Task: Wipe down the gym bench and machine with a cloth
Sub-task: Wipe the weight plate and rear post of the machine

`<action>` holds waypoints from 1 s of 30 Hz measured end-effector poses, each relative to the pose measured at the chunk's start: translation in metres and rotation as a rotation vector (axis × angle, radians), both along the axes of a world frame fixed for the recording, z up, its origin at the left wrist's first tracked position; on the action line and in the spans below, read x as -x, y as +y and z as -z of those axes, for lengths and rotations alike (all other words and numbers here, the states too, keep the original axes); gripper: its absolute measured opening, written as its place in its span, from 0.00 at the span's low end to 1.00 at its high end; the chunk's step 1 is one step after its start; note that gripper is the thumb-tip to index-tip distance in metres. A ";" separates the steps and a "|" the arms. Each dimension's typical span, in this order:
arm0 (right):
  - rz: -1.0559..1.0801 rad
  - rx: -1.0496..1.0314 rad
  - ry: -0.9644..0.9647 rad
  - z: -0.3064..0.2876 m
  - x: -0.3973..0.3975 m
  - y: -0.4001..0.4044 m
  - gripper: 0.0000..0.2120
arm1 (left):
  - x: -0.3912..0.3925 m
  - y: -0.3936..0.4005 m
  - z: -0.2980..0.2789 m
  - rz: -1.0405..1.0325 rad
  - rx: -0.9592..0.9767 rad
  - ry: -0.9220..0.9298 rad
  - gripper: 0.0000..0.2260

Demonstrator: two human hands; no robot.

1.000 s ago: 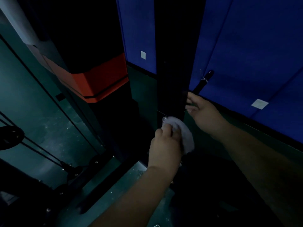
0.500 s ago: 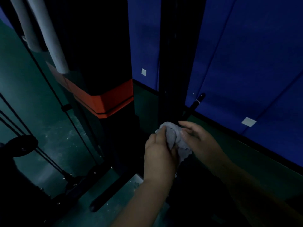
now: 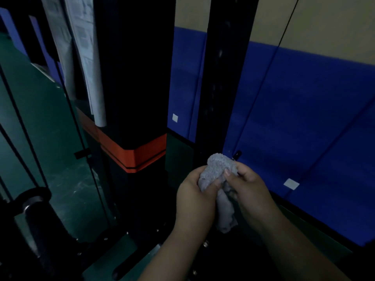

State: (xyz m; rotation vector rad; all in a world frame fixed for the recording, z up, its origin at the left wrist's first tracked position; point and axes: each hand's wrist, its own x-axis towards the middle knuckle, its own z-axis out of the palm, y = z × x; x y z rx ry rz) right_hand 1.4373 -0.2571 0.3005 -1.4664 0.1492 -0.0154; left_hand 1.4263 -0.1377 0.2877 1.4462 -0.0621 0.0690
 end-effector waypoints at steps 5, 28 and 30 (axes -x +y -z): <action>0.234 -0.012 -0.063 -0.029 -0.003 0.015 0.05 | 0.002 -0.004 -0.033 -0.003 0.107 -0.009 0.09; 0.077 0.291 -0.321 -0.133 -0.052 0.013 0.10 | -0.066 0.025 -0.160 -0.319 0.163 -0.197 0.04; 0.166 0.328 -0.344 -0.140 -0.067 0.002 0.15 | -0.085 0.028 -0.178 -0.303 0.029 -0.304 0.08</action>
